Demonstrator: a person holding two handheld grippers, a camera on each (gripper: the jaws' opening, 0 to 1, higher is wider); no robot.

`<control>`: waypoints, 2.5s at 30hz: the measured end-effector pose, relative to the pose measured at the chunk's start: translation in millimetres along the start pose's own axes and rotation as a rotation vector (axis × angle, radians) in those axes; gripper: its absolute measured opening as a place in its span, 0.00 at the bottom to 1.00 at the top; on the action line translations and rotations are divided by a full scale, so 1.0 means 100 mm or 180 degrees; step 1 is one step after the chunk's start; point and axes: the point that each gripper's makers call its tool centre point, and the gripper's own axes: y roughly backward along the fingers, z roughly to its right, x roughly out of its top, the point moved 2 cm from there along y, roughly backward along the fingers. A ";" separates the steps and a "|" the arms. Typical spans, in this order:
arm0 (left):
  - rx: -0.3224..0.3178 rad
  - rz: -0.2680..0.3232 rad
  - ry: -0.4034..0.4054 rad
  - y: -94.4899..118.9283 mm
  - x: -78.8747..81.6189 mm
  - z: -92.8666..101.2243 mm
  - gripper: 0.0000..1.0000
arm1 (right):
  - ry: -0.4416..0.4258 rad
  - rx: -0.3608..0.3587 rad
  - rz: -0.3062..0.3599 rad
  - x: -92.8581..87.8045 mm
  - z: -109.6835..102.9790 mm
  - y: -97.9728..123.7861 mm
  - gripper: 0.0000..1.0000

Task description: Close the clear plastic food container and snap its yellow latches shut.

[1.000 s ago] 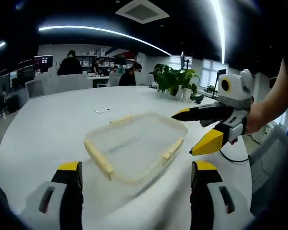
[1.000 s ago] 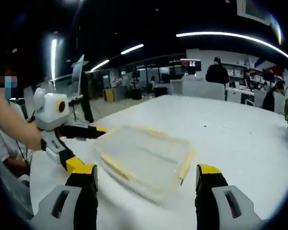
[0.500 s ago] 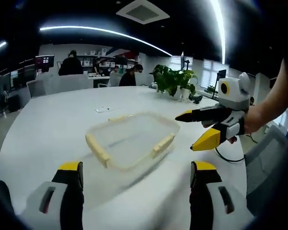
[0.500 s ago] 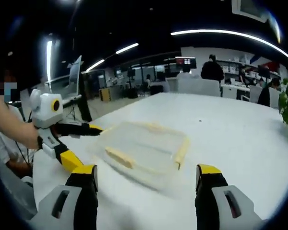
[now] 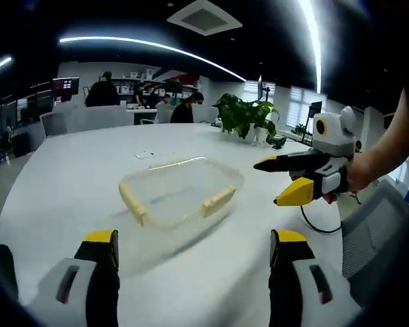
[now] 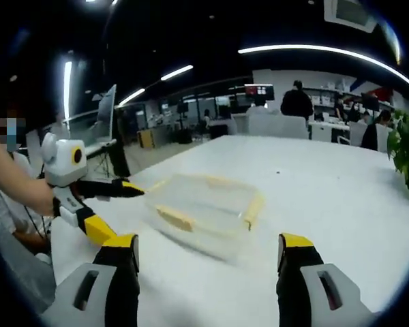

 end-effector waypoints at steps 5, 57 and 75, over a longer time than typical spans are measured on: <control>0.0019 0.0041 0.0025 0.08 0.00 0.03 0.92 | -0.0032 -0.0012 0.0009 -0.03 -0.03 0.08 0.84; 0.0248 0.0274 0.0235 0.91 -0.09 0.46 0.86 | -0.0138 -0.0133 0.0170 -0.02 -0.14 1.12 0.83; 0.0228 0.0321 0.0296 1.13 -0.10 0.65 0.84 | -0.0028 -0.0210 0.0214 0.05 -0.02 1.58 0.82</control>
